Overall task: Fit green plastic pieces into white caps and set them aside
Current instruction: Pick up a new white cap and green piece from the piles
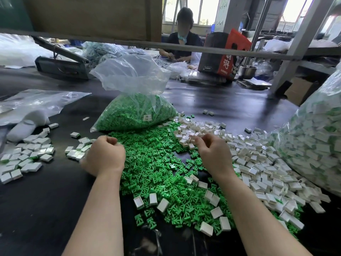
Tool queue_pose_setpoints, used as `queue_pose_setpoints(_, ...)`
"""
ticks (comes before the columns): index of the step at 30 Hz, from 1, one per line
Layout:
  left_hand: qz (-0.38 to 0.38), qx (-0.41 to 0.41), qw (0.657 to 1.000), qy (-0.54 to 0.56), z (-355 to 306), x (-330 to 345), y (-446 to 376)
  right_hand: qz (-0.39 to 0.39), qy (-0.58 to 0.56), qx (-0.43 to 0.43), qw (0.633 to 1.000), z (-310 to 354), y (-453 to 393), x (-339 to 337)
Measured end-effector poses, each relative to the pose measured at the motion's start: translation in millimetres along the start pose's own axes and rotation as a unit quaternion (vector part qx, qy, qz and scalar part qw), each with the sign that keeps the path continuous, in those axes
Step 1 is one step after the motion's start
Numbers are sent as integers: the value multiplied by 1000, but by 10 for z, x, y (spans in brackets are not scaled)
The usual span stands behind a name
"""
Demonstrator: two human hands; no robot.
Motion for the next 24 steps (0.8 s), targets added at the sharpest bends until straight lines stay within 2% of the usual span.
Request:
queue_pose_setpoints(5,2,7,996,-84,17,-33,30,-63,169,34,983,-129,-34,-85)
queue_pose_setpoints(9,14,22,993,-119,-20,-25,39,-121,318,33,940,-137,-5,-132)
queue_pose_setpoints(13,16,64,990,-125,-171,3,25,-118,413,76,900,-238,-20,-134)
queue_pose_setpoints(18,35,196,978,58,-597,187,140,-101,440,89,888,-283,-39,-117)
queue_pose_setpoints(20,54,234,967,90,-772,272,238,-109,448,84,883,-288,-40,-111)
queue_pose_setpoints(24,103,280,947,119,-1004,468,414,-109,386,25,916,-235,-51,-59)
Point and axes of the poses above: each hand's wrist, its own y-axis away from the middle knuckle, its own x-axis out of the palm, z = x × y, the point moved 8 cm from there along -y, towards the middle knuckle, and after that the axes turned 15 degrees about x, right-handed, at the moved point
